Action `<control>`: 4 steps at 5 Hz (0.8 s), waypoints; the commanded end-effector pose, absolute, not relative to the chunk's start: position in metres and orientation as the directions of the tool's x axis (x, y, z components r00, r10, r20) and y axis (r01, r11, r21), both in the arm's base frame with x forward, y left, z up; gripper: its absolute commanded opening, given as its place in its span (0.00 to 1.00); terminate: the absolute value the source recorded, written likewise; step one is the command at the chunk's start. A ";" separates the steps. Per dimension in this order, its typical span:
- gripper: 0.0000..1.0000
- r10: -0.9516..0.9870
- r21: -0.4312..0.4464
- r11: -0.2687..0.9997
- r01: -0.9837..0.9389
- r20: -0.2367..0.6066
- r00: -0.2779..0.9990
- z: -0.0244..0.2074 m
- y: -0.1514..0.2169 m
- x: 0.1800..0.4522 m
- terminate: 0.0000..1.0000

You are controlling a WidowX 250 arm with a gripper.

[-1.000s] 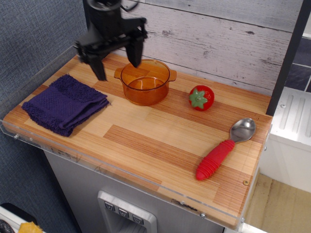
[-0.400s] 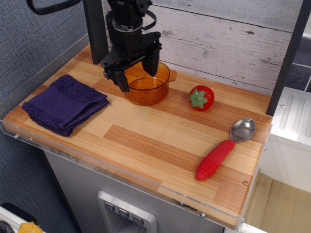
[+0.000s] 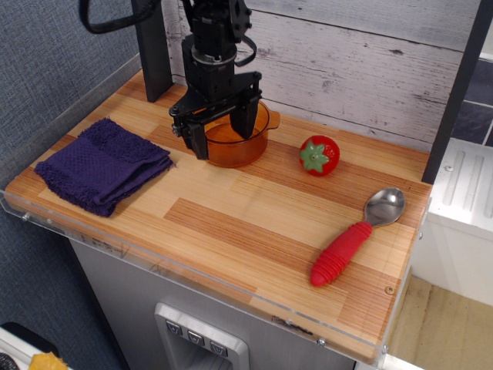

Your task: PICK UP THE PLASTIC BOWL AND PUT INTO THE VIOLIET TOWEL

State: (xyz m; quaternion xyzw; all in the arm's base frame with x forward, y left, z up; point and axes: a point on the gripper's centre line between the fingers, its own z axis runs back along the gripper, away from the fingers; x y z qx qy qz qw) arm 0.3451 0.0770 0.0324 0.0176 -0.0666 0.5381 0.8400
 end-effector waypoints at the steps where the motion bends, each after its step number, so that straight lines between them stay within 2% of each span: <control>1: 0.00 0.903 -0.047 0.406 -0.913 0.171 0.393 0.040 0.080 0.350 0.00; 3: 0.00 0.895 -0.055 0.426 -0.903 0.172 0.411 0.044 0.082 0.348 0.00; 4: 0.00 0.903 -0.105 0.421 -0.901 0.141 0.405 0.059 0.087 0.346 0.00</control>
